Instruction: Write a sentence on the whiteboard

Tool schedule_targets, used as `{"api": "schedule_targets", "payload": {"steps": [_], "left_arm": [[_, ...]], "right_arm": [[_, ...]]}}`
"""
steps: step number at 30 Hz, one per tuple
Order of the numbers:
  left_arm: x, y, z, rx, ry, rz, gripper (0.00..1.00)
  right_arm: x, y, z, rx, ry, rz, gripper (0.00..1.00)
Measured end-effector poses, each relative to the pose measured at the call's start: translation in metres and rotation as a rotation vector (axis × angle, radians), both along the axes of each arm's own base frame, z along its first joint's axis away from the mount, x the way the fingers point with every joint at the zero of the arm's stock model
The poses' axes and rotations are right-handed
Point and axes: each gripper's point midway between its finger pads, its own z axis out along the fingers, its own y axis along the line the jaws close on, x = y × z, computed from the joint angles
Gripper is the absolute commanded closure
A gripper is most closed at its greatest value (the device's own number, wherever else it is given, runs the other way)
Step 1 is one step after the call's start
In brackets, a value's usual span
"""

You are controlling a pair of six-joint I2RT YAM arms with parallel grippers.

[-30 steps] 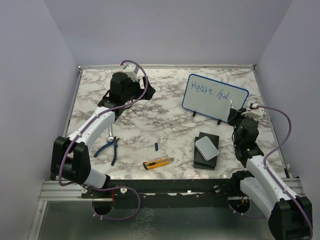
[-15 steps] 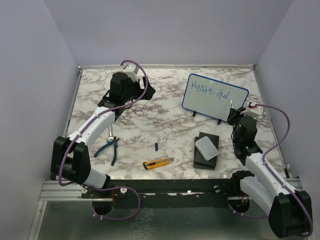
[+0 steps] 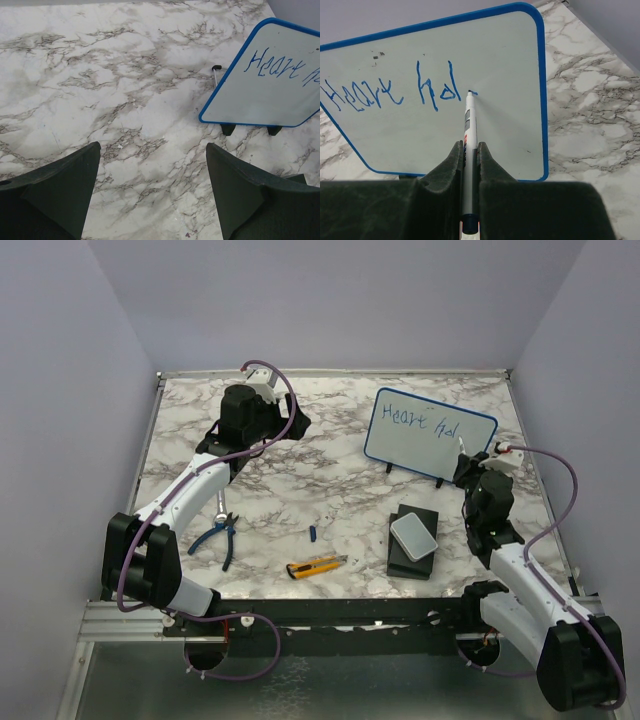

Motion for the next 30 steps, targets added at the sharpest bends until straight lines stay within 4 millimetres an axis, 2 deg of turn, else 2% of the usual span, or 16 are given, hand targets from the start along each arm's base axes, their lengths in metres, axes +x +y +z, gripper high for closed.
{"api": "schedule_targets", "payload": {"steps": [13, 30], "left_arm": [[0.0006, -0.0002, 0.0012, -0.002, -0.005, 0.000, 0.13], [0.0007, 0.0000, 0.0012, -0.002, -0.005, 0.000, 0.13]], "right_arm": [[0.0034, 0.0024, -0.0039, 0.008, 0.017, 0.008, 0.99], [-0.0022, -0.0021, -0.0070, 0.018, 0.037, -0.019, 0.99]]}}
